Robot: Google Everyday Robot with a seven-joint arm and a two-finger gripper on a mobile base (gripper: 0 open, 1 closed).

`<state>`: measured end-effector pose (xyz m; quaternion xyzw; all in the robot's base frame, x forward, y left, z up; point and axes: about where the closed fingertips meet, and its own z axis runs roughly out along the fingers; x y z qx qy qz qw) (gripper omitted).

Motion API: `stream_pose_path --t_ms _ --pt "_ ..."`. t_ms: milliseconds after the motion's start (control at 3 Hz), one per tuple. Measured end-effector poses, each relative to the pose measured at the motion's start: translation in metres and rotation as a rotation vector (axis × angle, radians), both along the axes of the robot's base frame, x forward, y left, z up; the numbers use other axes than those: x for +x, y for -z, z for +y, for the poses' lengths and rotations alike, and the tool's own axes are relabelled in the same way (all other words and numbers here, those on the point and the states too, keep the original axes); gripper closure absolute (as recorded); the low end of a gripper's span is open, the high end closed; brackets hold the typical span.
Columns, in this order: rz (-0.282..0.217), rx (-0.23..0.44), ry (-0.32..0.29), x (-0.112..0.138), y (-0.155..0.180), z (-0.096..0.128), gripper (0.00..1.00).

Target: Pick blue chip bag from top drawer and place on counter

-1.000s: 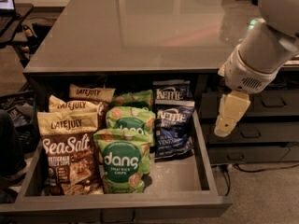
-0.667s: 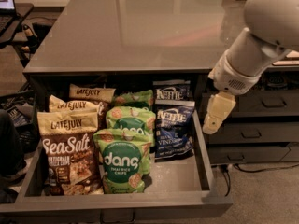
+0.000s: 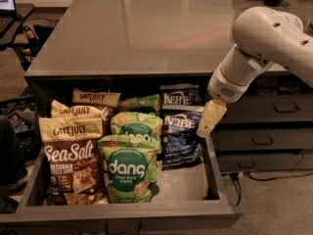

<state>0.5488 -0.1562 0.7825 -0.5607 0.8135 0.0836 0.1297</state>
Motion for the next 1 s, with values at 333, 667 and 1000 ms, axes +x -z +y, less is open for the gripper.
stream_pose_path --t_ms 333,667,1000 --pt "-0.008 0.010 -0.022 0.010 0.015 0.012 0.00" --pt "-0.026 0.013 -0.022 0.033 0.032 0.024 0.00" --pt "-0.025 0.005 -0.007 0.050 0.049 0.030 0.00"
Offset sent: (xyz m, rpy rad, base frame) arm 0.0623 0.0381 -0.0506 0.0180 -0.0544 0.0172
